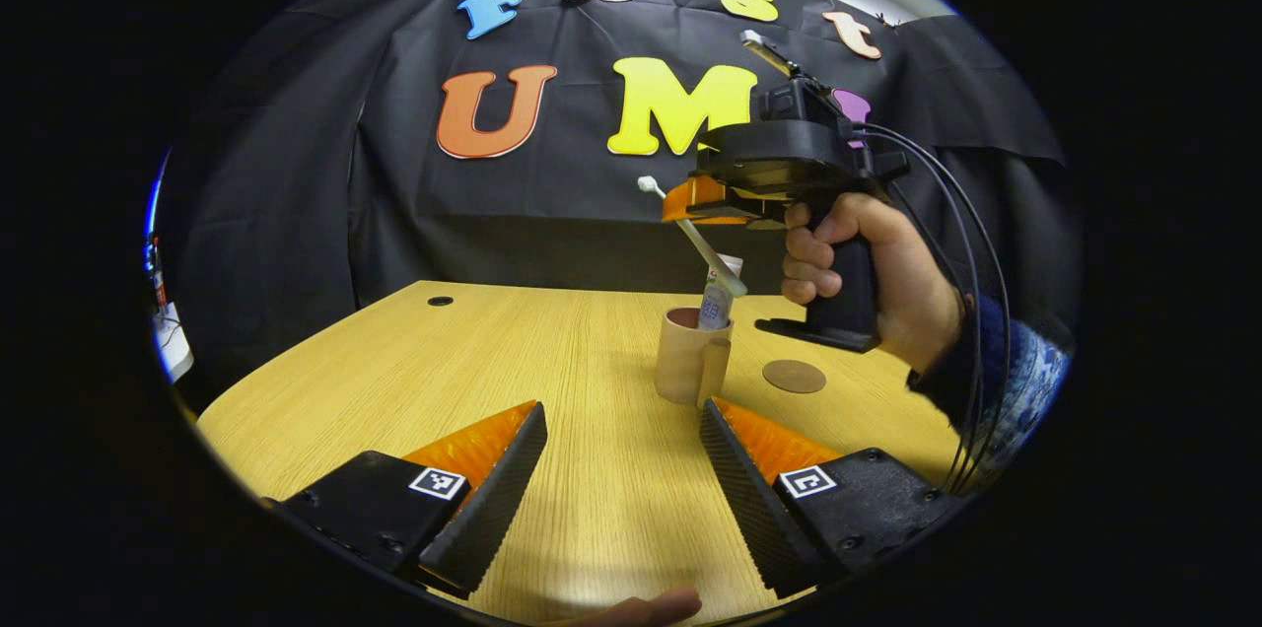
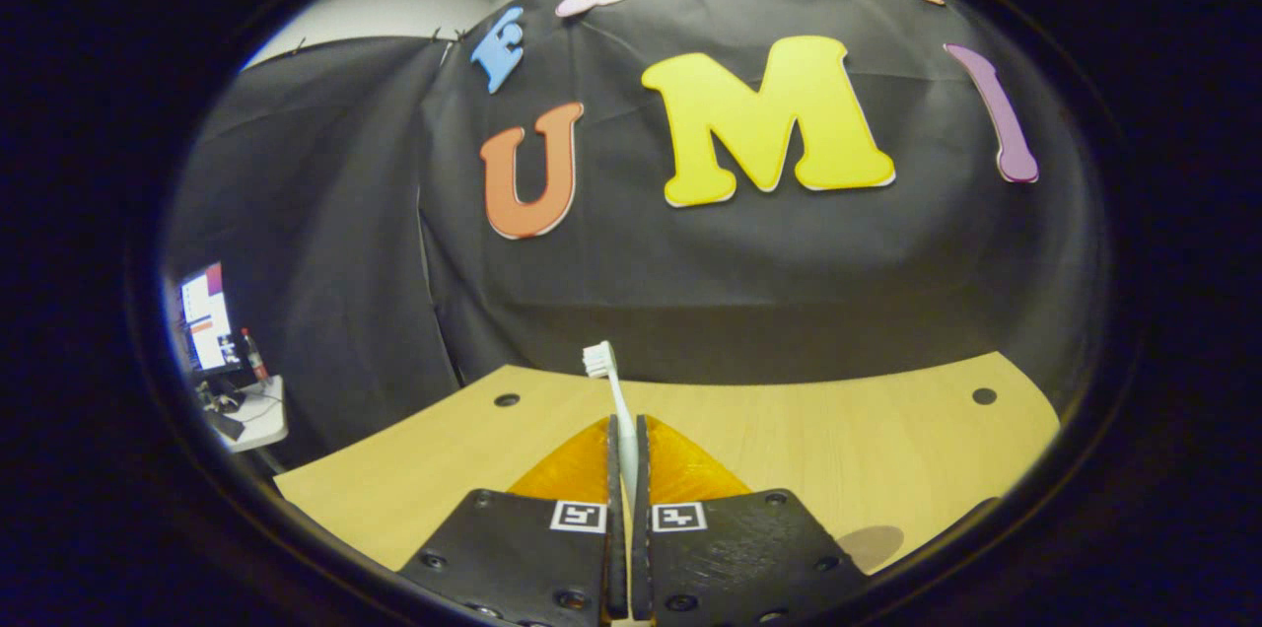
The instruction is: Put the toothbrush and toothpaste on the desktop into the cup, then pick up the cup and place it on the coaster on the desktop.
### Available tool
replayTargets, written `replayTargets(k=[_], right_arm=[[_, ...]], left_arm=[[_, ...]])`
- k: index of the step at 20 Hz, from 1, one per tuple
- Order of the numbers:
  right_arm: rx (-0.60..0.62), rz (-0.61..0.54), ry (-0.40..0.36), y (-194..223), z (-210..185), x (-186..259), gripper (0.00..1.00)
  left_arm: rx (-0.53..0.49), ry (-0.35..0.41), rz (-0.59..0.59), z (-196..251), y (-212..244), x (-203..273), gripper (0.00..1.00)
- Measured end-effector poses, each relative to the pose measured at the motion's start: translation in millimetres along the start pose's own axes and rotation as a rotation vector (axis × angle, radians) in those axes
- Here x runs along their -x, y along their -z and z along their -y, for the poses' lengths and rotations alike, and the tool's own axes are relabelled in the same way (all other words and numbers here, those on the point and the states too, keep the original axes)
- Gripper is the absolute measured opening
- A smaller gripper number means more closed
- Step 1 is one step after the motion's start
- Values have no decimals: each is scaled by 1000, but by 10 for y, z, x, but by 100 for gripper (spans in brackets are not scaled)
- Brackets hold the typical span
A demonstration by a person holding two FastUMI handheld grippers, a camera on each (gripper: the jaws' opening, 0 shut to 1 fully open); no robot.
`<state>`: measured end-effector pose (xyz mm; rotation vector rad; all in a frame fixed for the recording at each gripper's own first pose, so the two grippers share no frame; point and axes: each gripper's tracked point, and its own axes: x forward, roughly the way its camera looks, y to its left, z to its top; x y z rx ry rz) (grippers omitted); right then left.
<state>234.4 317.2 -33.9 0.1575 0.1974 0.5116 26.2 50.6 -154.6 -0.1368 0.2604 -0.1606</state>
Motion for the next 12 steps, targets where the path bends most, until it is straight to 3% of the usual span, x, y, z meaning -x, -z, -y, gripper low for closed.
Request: replayTargets(k=[5,12], right_arm=[[26,92,-5,22,16,-63,2],[-58,76,29,106,190,-201,5]], left_arm=[[25,-10,-9,-80,23,-15,99],[36,-18,-4,-118,-3,-7,99]])
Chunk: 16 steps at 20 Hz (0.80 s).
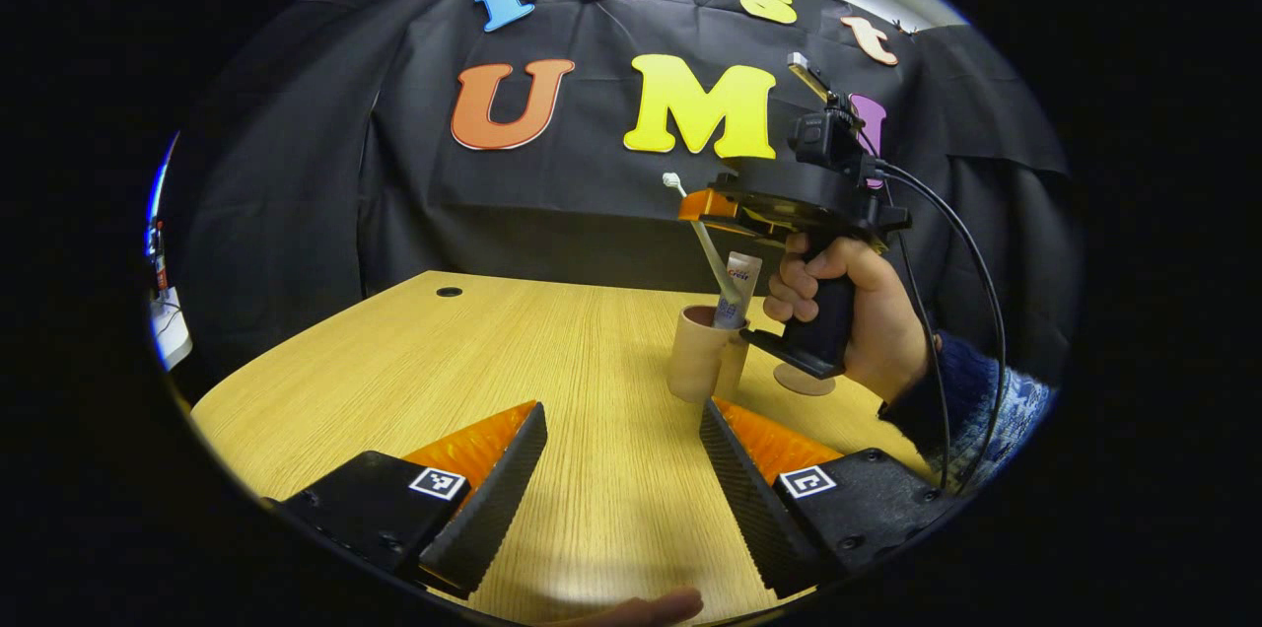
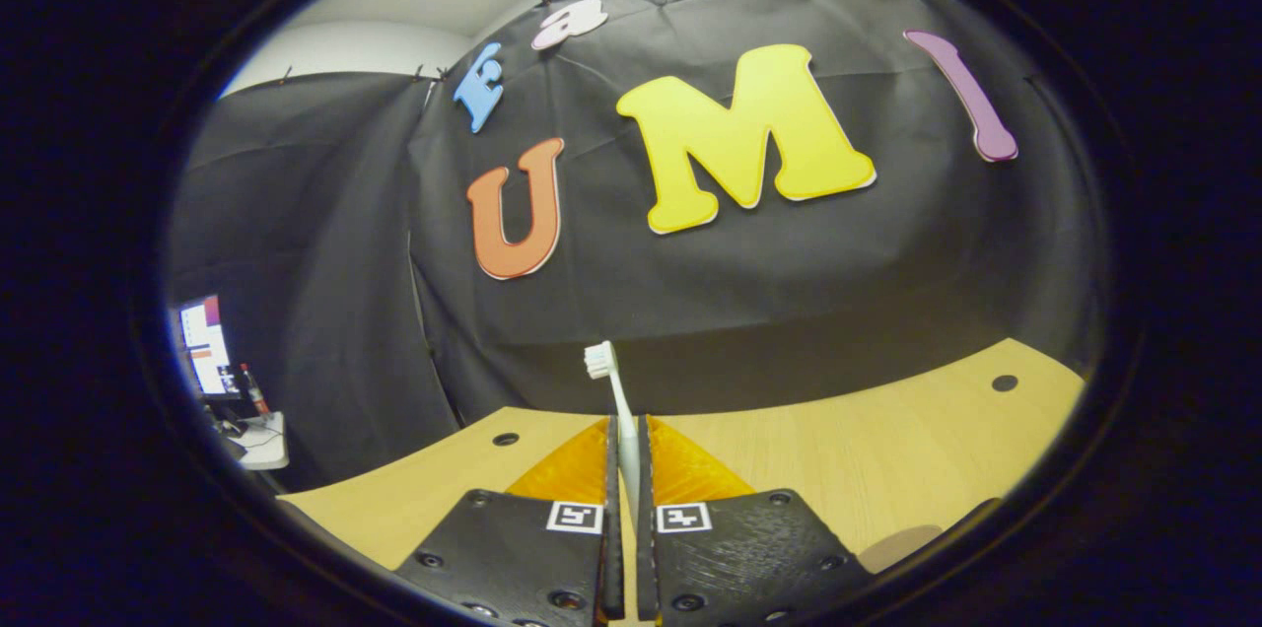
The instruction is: Put the toothbrush and toothpaste on the desktop into the cup, then pick up the cup and place it on the coaster on the desktop.
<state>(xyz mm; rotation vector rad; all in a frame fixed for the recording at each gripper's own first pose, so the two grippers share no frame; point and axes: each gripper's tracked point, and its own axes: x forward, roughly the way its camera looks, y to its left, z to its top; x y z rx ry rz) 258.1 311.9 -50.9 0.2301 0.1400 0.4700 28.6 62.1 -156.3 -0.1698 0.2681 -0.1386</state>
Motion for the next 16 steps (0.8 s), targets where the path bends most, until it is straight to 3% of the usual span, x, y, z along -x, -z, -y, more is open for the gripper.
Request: replayTargets(k=[16], right_arm=[[28,-15,29,174,83,16,7]], left_arm=[[9,11,-20,47,49,-11,99]])
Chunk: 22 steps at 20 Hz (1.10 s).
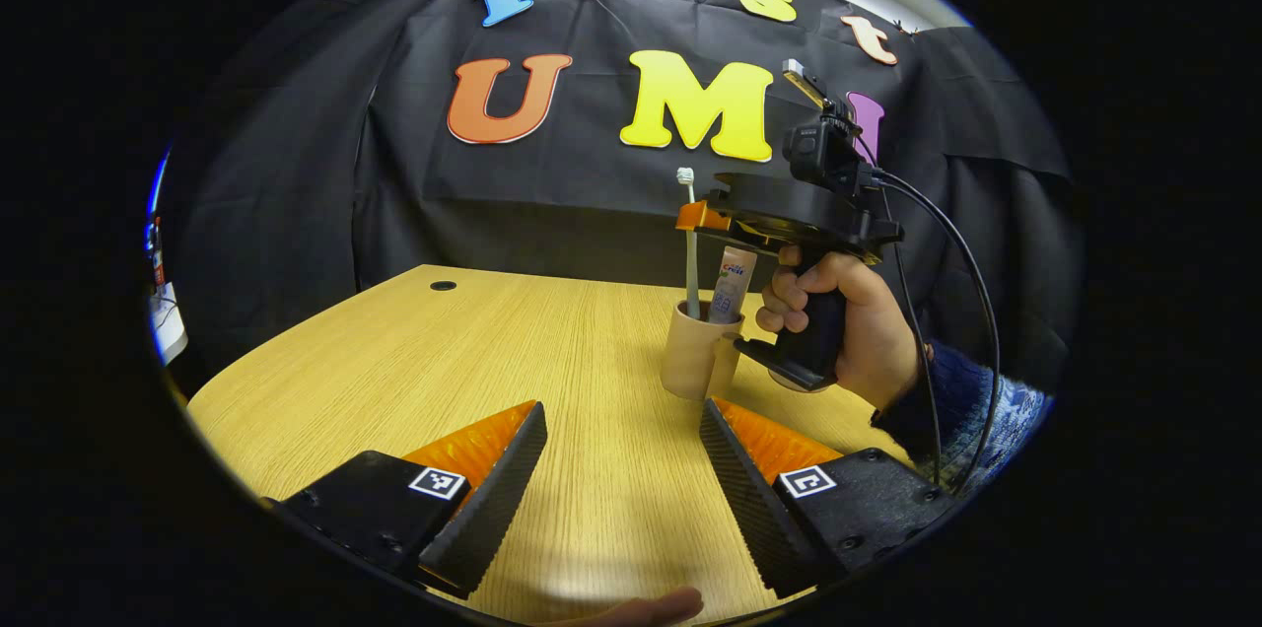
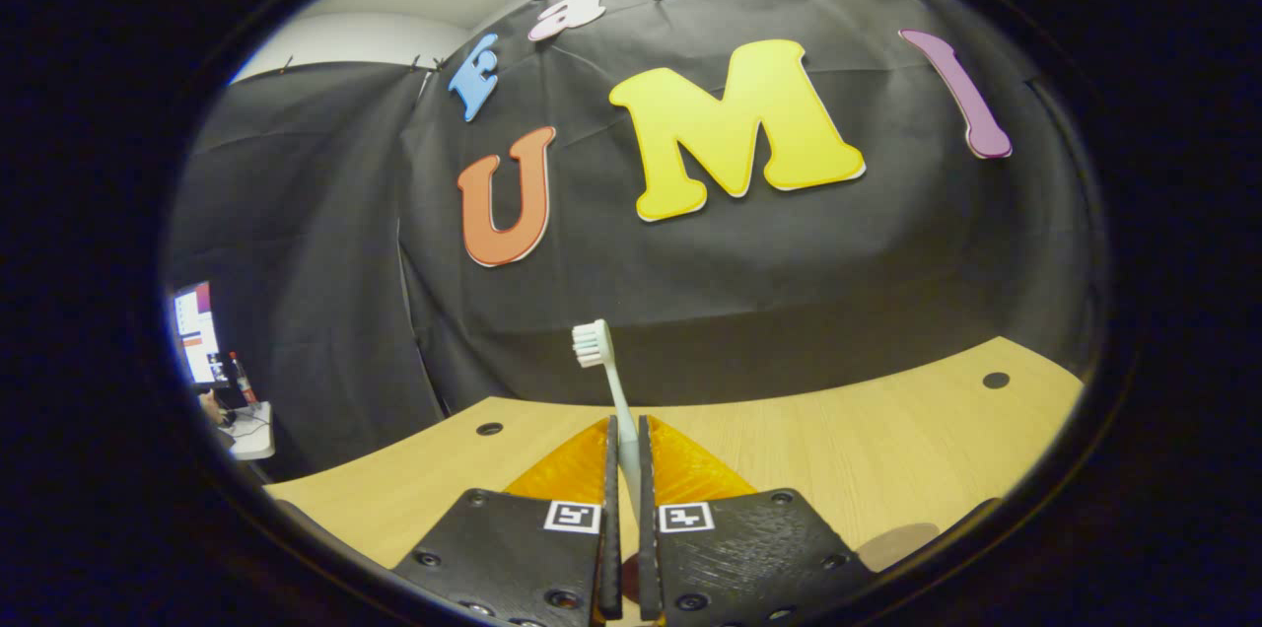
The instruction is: Put the toothbrush and toothpaste on the desktop into the cup, then pick up the cup and place it on the coaster on the desktop.
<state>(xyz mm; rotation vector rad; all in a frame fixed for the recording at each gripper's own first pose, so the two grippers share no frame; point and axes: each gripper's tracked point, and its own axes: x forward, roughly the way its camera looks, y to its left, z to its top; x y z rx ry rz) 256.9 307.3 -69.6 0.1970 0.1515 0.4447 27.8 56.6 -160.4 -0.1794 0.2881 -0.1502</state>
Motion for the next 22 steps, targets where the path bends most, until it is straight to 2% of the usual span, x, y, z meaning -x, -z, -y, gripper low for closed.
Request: replayTargets(k=[2,4,5,6,7,9,10,11,13,15,16,17,18,19,22], right_arm=[[14,-11,-2,44,17,89,14],[16,-9,-16,9,11,125,35],[-3,-8,-28,-26,3,173,48],[-17,-4,-36,-62,3,229,57],[-16,3,-45,-120,8,295,71],[8,32,-54,-261,24,436,80],[24,40,-59,-304,31,518,80],[39,42,-72,-351,24,616,92],[71,60,-82,-482,65,800,95],[111,90,-69,-632,162,1018,100],[135,108,-55,-695,242,1139,96],[151,130,-45,-756,312,1291,100],[168,150,-36,-803,391,1415,95],[186,169,-20,-856,480,1555,96],[219,245,4,-989,774,1982,96]], left_arm=[[1,-5,-5,-5,15,1,99],[-1,-9,-8,-6,14,-5,99],[-4,-13,-9,-14,6,-11,99],[-7,-20,-9,-16,-8,-21,99],[-10,-26,-11,-4,-24,-37,99],[-1,-29,-6,-8,-80,-80,99],[26,-10,-21,45,-79,-119,99],[56,12,-37,100,-95,-151,99],[73,30,-53,188,-192,-196,97],[42,6,-70,164,-307,-286,98],[20,-1,-89,179,-376,-353,97],[-7,-19,-118,173,-421,-413,97],[-30,-56,-143,134,-486,-446,97],[-50,-69,-159,141,-583,-503,97],[-68,-42,-261,335,-744,-698,96]])
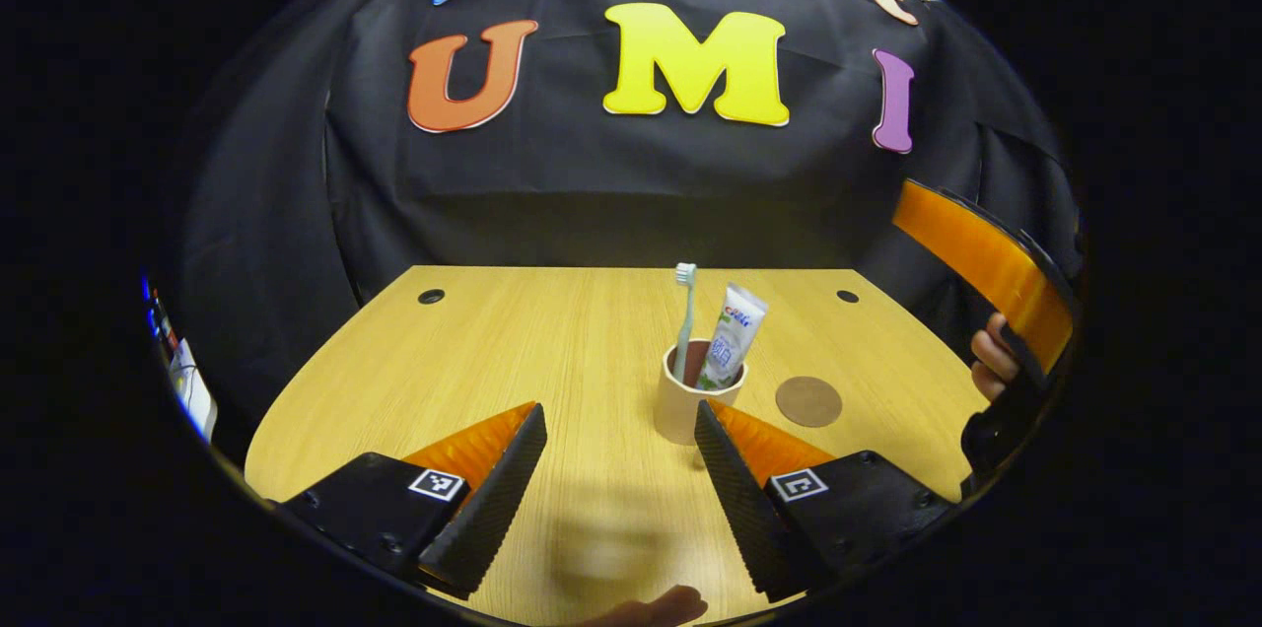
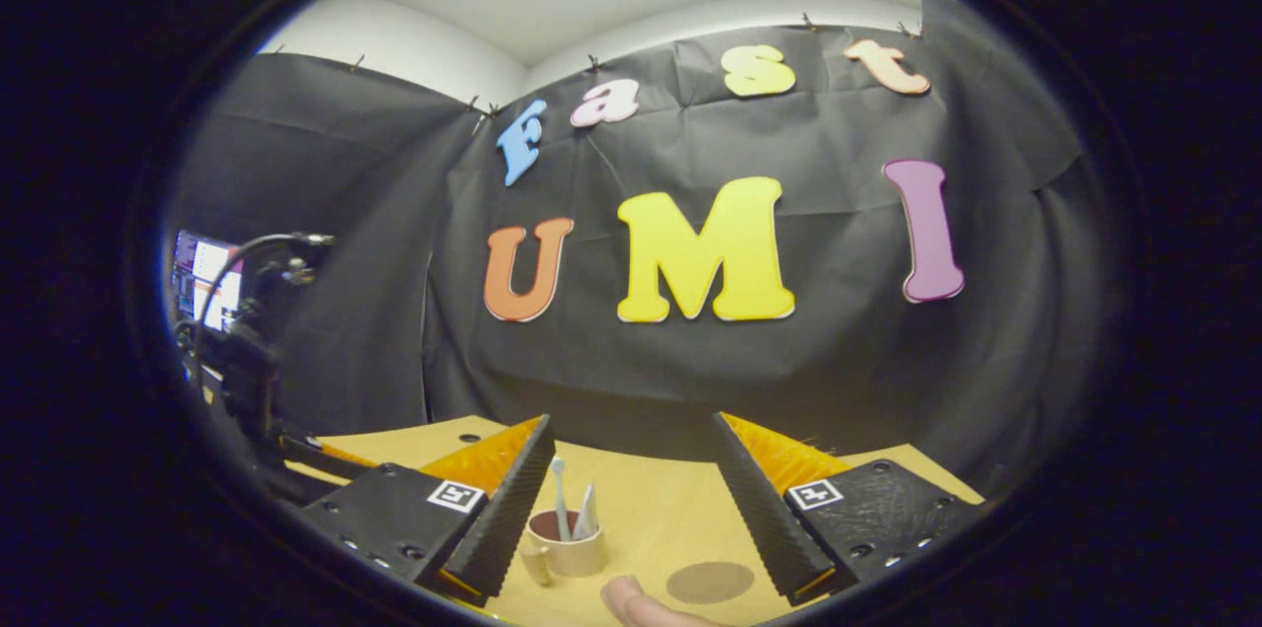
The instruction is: Put the toothbrush and toothpaste on the desktop into the cup, then pick up the cup and place it on the coaster on the desktop.
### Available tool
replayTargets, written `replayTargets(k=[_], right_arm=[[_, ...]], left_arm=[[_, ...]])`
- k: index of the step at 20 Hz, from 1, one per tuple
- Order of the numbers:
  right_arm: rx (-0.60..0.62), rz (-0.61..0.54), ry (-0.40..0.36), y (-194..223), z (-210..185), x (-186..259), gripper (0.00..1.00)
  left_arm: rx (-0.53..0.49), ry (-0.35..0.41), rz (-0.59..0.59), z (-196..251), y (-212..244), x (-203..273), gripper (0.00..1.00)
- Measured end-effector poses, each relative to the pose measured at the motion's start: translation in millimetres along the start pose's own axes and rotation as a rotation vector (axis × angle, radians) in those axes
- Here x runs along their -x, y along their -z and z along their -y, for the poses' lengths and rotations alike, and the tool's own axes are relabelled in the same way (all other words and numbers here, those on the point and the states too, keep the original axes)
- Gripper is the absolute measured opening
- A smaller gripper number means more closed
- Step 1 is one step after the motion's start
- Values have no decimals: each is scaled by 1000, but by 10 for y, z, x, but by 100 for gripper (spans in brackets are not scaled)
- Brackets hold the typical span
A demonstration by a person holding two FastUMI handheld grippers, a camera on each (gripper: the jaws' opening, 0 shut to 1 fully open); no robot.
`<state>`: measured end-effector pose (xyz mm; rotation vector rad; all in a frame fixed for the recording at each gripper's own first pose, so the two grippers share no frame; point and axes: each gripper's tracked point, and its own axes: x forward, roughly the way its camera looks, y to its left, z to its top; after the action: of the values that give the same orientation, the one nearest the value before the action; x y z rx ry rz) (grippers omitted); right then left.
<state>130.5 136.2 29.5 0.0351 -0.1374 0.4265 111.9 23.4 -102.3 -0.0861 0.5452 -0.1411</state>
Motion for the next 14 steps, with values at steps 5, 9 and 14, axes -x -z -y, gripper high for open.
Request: replayTargets(k=[5,9,14], right_arm=[[48,25,71,45,575,656,95],[68,59,123,160,826,1045,96],[43,63,138,344,1011,1311,95]], left_arm=[[-19,2,-185,316,-119,-232,96],[-29,-27,-346,433,13,-529,96],[32,-23,-545,667,391,-761,92]])
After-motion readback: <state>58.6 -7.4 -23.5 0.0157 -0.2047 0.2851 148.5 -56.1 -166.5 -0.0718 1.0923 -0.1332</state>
